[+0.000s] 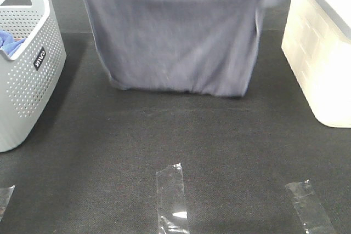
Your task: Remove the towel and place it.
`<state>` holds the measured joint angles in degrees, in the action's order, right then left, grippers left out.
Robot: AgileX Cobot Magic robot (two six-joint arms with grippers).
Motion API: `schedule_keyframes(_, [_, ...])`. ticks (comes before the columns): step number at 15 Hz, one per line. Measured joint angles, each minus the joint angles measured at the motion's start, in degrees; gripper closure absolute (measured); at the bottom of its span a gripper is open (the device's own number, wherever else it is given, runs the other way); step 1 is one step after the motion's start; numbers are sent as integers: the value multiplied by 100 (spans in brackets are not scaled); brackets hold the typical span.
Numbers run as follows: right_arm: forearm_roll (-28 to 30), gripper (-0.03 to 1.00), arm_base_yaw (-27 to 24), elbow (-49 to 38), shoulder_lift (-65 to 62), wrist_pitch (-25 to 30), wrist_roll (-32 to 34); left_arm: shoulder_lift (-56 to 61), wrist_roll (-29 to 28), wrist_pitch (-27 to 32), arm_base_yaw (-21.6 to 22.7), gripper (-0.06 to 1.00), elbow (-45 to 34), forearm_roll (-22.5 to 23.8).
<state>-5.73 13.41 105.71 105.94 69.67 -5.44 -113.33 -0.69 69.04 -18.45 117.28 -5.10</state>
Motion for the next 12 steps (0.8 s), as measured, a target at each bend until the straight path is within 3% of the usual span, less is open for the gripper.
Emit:
schedule_keyframes(6, [-69, 97, -6, -2137, -1220, 11, -6, 911, 69, 17, -728, 94, -2659, -166])
schedule_keyframes(8, [-109, 97, -6, -2418, -1495, 29, -6, 1077, 40, -46, -900, 94, -3065, -172])
schedule_keyframes(10, [-109, 97, -6, -2435, -1547, -6, -6, 1083, -6, -481, -917, 94, -3168, 0])
schedule_keyframes(12, [-74, 97, -6, -2447, -1478, -476, -6, 1083, -223, -1203, -917, 94, -3180, 619])
